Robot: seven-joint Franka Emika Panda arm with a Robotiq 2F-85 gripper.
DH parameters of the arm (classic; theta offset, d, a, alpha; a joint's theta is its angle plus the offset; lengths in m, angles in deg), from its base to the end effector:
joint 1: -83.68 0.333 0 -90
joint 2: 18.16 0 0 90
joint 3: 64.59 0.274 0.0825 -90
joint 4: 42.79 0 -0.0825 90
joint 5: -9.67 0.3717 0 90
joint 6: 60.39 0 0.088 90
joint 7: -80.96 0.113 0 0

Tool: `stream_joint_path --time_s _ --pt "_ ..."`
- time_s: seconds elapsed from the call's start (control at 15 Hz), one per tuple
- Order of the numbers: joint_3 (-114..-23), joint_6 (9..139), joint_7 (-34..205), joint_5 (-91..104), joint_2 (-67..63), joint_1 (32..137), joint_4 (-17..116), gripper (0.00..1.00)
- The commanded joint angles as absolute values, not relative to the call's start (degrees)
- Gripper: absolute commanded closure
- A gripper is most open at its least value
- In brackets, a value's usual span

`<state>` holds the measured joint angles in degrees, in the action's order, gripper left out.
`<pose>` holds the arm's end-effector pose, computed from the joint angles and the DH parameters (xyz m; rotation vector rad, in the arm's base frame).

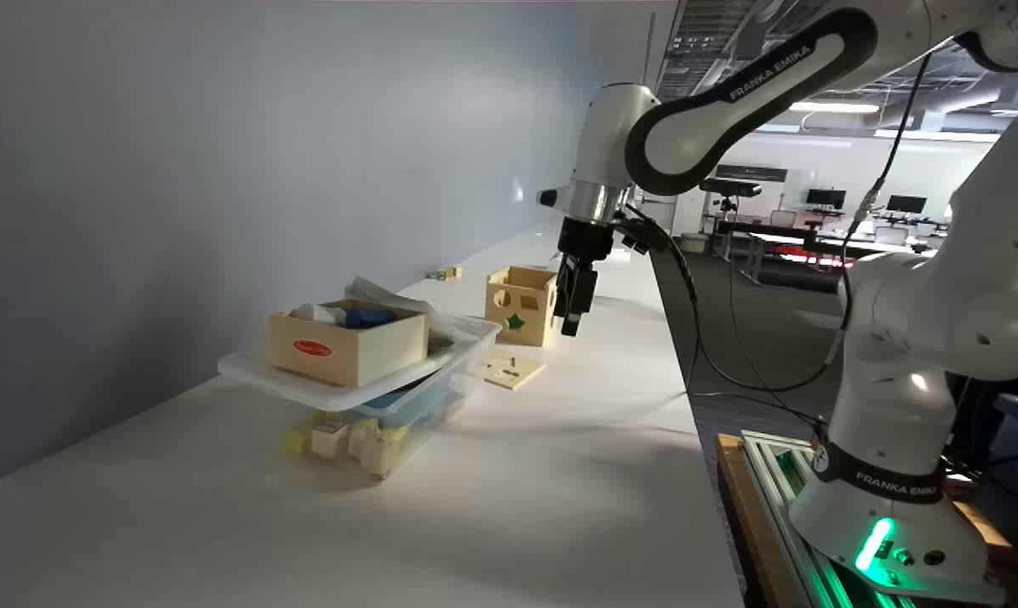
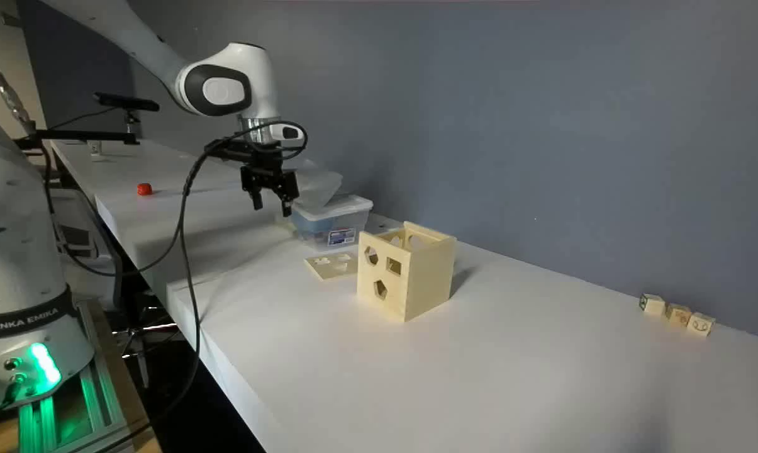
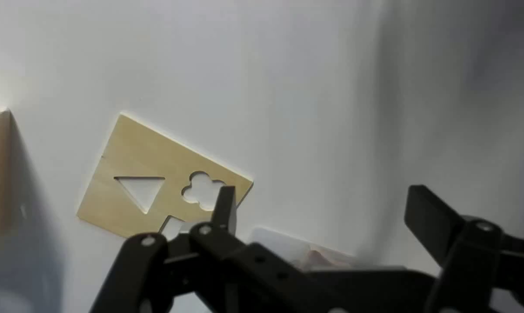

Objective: Move the wooden cube to the left, put the paper towel on the table and put the spoon in the cube

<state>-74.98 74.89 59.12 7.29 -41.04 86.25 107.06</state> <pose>0.4162 -0.0537 0.3582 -3.0997 -0.4388 -0.2278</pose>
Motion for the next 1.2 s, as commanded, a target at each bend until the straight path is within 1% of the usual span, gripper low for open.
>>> stream_joint_path --time_s 0.0,0.27,0.53,0.8,1.13 --pt "-74.06 74.76 58.78 7.78 -41.00 85.37 106.99 0.00" --pt "-74.06 74.76 58.79 7.78 -41.00 85.36 106.99 0.00" --pt "-75.59 80.73 58.74 6.47 -38.29 82.87 105.48 0.00" --pt "-77.45 87.29 57.93 5.47 -33.26 79.53 102.71 0.00" --pt "-79.03 91.18 57.97 5.87 -26.64 76.68 96.61 0.00"
